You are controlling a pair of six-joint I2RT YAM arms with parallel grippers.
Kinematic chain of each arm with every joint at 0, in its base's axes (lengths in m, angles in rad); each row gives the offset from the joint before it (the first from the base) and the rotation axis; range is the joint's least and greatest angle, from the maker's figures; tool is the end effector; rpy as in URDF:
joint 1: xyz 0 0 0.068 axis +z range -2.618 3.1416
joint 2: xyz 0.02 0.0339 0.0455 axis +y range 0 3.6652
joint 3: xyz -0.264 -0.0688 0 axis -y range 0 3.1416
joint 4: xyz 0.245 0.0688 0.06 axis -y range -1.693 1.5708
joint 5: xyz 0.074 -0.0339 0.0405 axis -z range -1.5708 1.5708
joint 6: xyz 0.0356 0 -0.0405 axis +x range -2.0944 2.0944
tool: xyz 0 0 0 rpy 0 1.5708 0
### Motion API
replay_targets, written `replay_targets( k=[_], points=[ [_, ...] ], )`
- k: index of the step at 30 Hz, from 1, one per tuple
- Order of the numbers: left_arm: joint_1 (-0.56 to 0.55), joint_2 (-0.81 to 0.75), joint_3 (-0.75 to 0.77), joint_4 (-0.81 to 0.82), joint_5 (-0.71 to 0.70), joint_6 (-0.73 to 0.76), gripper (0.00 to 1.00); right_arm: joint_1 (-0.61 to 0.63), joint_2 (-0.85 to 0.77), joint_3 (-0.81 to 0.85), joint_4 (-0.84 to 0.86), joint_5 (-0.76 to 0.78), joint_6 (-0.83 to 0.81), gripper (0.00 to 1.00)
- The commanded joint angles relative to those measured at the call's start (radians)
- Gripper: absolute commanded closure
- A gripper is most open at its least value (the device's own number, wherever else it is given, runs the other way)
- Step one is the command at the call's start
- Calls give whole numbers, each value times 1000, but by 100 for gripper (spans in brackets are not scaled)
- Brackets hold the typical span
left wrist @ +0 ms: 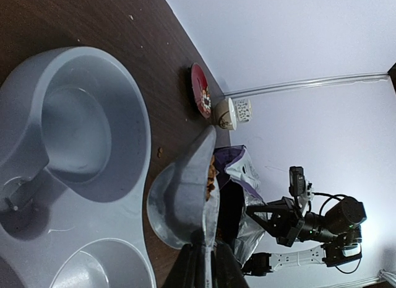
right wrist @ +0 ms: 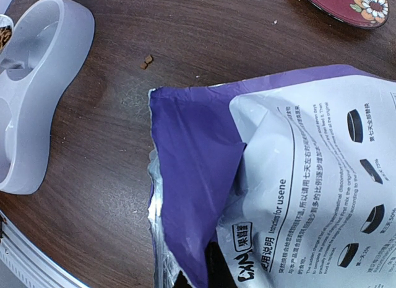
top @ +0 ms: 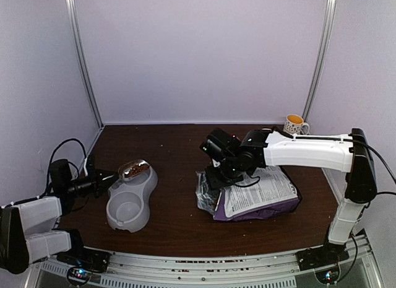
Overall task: Serve the pet food
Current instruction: Place the pet food in the pet food bowl.
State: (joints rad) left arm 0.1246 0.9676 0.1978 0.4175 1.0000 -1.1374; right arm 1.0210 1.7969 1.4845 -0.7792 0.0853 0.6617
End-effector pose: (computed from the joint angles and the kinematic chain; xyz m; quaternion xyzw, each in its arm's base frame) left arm 0.1778 -0.0079 0.1713 -0.2031 0.7430 -0.5874 0.2485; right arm 0.2018 0.3235 0.2554 -0.1635 0.9567 0.1492 0.1889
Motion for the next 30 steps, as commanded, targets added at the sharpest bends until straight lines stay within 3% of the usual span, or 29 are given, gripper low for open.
replay_targets(
  k=[1, 14, 30],
  points=[
    [22, 8, 10, 22, 25, 27, 100, -12, -1, -13, 4, 9, 6, 100],
    [27, 9, 70, -178, -41, 164, 100, -14, 14, -2, 13, 6, 4, 100],
    [28, -2, 78, -255, -120, 204, 100, -16, -7, -52, 37, 4, 4, 100]
  ],
)
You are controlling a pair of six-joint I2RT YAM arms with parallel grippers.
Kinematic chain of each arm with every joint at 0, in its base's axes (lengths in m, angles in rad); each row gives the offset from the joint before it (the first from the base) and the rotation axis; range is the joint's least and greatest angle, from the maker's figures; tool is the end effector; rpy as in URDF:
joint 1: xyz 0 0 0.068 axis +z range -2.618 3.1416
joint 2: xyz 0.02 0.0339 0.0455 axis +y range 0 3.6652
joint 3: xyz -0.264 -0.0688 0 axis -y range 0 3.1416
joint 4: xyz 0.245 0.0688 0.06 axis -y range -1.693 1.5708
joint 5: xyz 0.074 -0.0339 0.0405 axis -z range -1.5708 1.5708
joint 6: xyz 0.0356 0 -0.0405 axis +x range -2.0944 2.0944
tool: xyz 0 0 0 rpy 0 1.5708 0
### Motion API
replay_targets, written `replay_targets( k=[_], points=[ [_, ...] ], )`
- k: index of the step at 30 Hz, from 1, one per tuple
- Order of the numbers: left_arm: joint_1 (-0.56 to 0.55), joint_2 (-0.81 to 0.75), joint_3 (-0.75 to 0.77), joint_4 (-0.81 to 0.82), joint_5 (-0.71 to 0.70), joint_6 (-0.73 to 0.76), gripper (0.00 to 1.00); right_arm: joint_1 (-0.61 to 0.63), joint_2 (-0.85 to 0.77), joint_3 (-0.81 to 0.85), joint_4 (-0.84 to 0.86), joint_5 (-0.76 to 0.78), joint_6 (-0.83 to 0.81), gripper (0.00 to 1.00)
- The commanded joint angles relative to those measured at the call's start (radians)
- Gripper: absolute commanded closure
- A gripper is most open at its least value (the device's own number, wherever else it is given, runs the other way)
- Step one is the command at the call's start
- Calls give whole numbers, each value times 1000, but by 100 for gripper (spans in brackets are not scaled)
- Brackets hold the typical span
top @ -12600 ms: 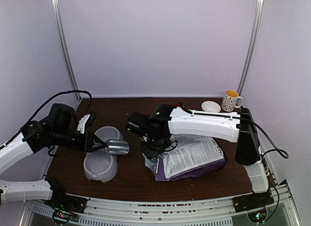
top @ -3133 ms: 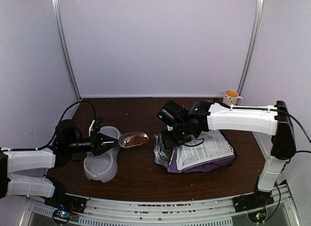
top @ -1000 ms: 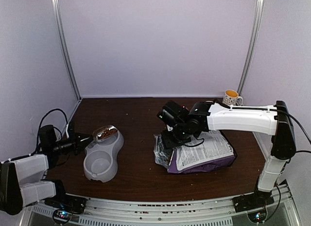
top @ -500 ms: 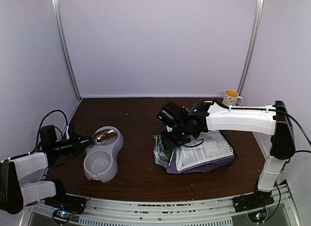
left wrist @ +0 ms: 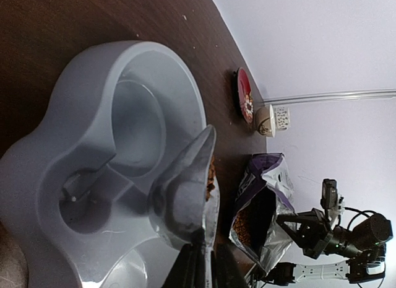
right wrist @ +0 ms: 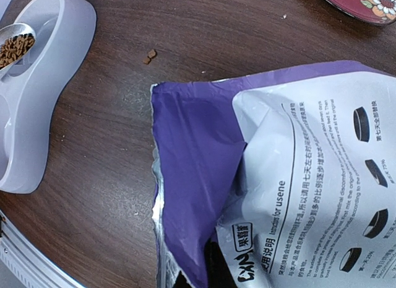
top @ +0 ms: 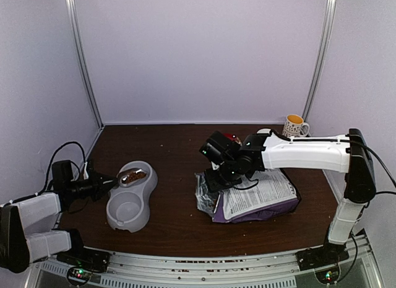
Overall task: Serve the pet food
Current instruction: Place the pet food in the pet food bowl.
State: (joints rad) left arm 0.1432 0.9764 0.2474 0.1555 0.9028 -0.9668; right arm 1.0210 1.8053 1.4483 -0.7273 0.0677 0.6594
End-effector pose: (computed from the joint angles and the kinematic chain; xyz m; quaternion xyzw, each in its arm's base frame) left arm 0.1777 -0.0026 0.1617 -0.2391 0.7816 -0.5233 0.2410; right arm 0.2022 0.3254 0.2441 -0.1664 0.9557 0.1574 0.1851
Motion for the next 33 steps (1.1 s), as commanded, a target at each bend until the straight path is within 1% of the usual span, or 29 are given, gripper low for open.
replay_targets(
  k=[1, 9, 24, 33],
  points=[
    [8, -14, 53, -12, -32, 46, 100, -16, -15, -16, -13, 21, 6, 100],
    [7, -39, 125, -191, -125, 196, 100, -16, -10, -17, -4, 15, 5, 100],
    [-33, -85, 164, -300, -229, 261, 100, -16, -10, -23, 3, 8, 5, 100],
    [-88, -84, 219, -373, -316, 300, 100, -16, -13, -27, 9, 5, 5, 100]
  ],
)
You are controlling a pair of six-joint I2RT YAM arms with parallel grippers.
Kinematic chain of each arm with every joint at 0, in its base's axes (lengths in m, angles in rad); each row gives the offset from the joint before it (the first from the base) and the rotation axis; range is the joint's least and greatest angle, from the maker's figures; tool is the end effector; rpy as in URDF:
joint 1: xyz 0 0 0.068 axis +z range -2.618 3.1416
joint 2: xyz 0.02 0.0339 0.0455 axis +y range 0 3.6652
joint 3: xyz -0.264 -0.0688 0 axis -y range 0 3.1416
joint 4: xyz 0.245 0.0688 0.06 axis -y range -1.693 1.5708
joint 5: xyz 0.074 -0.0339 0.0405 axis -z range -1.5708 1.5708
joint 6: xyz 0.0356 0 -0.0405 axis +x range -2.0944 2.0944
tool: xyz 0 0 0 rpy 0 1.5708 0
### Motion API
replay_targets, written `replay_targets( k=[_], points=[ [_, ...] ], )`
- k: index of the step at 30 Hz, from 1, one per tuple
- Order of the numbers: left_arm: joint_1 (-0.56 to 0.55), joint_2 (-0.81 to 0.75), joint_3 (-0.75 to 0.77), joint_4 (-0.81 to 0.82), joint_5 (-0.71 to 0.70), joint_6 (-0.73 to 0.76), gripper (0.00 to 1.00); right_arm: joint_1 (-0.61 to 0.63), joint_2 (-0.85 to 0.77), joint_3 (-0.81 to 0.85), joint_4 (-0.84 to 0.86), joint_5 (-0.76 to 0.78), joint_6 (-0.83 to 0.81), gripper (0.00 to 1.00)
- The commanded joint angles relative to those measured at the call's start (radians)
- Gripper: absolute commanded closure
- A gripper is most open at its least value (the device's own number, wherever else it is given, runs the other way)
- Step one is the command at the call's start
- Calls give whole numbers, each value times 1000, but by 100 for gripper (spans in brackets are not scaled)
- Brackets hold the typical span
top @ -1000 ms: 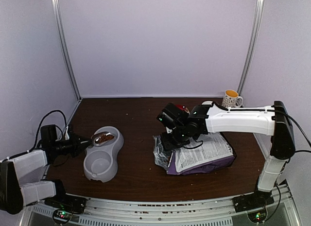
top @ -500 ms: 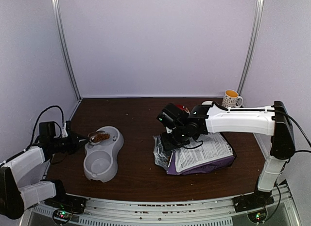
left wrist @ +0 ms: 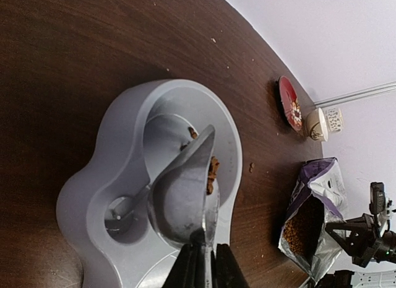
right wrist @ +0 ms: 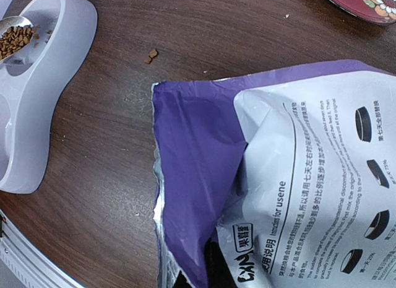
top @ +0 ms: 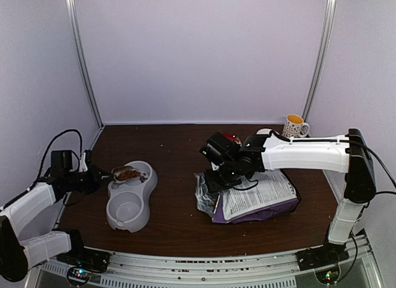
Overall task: Serve the pet food
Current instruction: Place the pet food in the pet food bowl.
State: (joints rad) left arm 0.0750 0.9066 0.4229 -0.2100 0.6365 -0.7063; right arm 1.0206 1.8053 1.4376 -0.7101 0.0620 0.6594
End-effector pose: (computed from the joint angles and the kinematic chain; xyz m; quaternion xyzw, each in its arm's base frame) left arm 0.1820 -0.0075 0.1949 -0.2046 0.8457 -0.3945 0.2954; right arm 0.2023 0.3256 0.2417 -0.1667 0.9549 0.1615 0.1852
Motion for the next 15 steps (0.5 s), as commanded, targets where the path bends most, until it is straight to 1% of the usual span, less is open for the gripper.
replay_targets(
  k=[1, 15],
  points=[
    [-22, -14, 45, -9, -54, 40, 100, -17, -14, -17, -7, 10, 5, 100],
    [-74, -22, 87, -91, -162, 89, 100, -16, -9, -11, -8, 6, -1, 100]
  ],
)
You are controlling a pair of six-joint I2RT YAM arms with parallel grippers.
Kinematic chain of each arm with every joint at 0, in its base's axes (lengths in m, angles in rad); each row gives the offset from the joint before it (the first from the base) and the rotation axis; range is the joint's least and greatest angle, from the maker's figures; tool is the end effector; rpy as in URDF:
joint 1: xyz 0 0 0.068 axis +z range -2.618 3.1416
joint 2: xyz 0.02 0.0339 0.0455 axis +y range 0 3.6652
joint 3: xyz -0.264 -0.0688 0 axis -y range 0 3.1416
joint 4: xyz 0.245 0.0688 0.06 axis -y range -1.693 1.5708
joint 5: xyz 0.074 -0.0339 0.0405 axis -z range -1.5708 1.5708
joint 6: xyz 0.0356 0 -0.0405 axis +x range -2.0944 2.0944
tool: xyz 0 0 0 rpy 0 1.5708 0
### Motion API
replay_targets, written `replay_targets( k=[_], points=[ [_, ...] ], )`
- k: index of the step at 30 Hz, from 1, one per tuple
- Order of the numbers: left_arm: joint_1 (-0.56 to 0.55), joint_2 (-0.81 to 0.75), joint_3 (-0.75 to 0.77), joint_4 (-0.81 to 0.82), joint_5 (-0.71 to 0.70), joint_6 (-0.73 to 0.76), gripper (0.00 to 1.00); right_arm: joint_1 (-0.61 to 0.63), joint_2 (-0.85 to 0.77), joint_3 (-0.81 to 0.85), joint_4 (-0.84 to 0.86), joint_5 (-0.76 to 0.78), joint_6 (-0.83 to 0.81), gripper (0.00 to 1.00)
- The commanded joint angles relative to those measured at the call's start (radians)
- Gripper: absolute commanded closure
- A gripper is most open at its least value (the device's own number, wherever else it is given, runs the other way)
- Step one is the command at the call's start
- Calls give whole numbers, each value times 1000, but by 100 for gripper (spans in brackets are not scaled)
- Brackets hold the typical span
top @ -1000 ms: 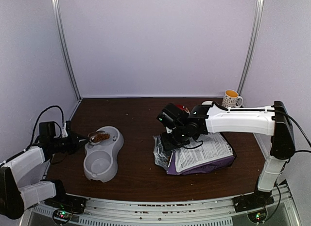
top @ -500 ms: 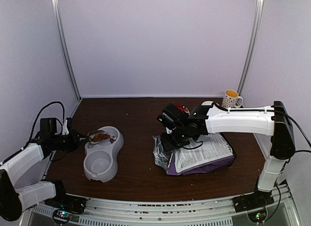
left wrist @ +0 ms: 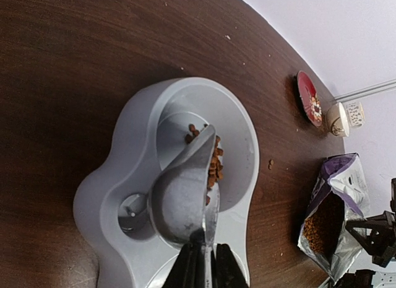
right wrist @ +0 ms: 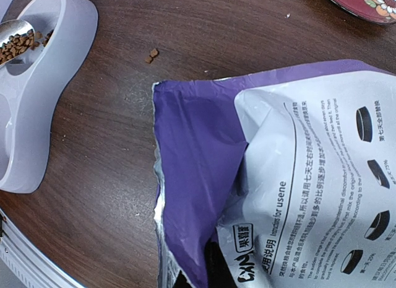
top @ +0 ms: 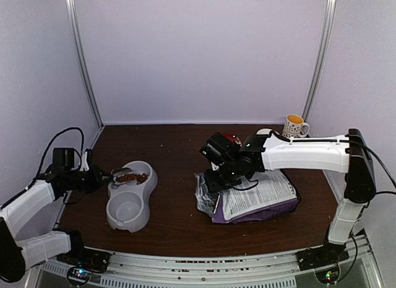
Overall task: Serve the pet food
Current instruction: Place the pet food in the pet food bowl.
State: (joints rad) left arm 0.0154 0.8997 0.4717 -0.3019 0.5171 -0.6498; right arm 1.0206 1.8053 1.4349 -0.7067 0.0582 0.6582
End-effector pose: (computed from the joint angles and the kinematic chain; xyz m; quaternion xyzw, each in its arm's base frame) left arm 0.1821 -0.0148 0.2032 -0.1895 0.8683 -0.3448 0.3021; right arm 0.2022 0.3257 0.2411 -0.1677 0.9547 0.1629 0.1841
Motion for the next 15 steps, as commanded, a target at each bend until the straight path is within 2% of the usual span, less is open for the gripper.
replay_targets(
  k=[1, 15],
  points=[
    [-16, -16, 41, -2, -49, 36, 100, -17, -8, -8, -10, 11, 0, 100],
    [-63, 1, 95, -69, -143, 65, 100, -16, -7, -10, -11, 8, -5, 100]
  ],
)
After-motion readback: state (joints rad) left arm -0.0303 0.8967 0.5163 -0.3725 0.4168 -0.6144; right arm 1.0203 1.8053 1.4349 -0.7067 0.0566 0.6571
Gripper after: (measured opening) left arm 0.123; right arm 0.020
